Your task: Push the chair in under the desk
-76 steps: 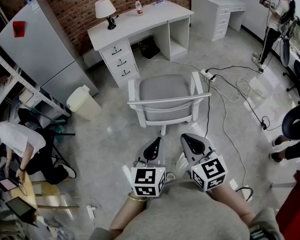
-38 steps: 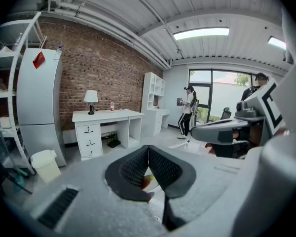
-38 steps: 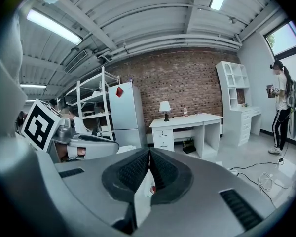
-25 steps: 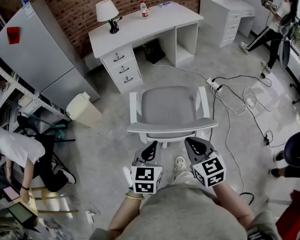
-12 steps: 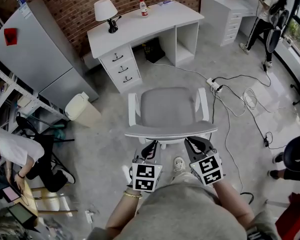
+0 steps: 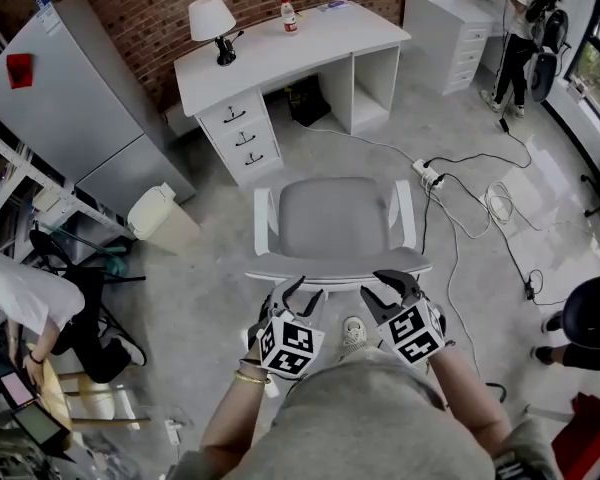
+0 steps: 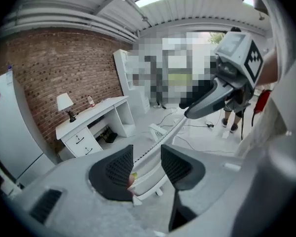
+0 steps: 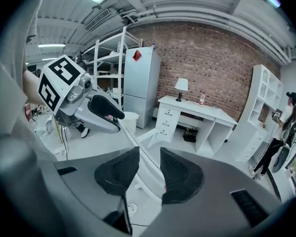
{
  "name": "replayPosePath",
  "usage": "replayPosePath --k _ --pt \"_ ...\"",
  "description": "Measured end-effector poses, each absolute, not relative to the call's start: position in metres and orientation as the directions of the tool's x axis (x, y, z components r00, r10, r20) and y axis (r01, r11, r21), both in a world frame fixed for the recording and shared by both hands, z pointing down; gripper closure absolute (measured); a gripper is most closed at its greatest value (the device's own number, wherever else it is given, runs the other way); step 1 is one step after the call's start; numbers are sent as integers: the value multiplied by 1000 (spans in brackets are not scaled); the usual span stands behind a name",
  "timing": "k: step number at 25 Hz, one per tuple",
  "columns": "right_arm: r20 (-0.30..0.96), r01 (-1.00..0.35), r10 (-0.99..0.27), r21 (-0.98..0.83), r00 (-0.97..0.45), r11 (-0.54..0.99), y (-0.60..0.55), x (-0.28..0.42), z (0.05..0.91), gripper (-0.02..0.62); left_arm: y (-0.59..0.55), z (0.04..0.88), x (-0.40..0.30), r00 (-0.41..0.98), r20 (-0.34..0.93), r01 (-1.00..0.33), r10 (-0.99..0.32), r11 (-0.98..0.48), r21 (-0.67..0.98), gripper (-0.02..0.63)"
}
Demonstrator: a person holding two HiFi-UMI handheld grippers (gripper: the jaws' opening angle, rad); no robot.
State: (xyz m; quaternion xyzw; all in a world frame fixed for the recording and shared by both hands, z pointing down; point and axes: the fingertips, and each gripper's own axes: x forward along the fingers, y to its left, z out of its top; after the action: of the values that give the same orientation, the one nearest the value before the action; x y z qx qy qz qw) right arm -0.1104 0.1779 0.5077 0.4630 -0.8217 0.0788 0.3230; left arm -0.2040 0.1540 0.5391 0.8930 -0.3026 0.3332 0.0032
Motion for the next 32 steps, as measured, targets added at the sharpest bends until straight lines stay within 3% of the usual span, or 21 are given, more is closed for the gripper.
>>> replayPosePath --k 16,32 --pt "802 -511 -507 306 -317 803 170 -104 554 485 137 572 -200 498 765 -190 -408 -912 -363 436" --pt "896 -263 -382 321 -228 910 161 -103 603 486 124 619 -193 327 893 95 -309 -930 -356 457"
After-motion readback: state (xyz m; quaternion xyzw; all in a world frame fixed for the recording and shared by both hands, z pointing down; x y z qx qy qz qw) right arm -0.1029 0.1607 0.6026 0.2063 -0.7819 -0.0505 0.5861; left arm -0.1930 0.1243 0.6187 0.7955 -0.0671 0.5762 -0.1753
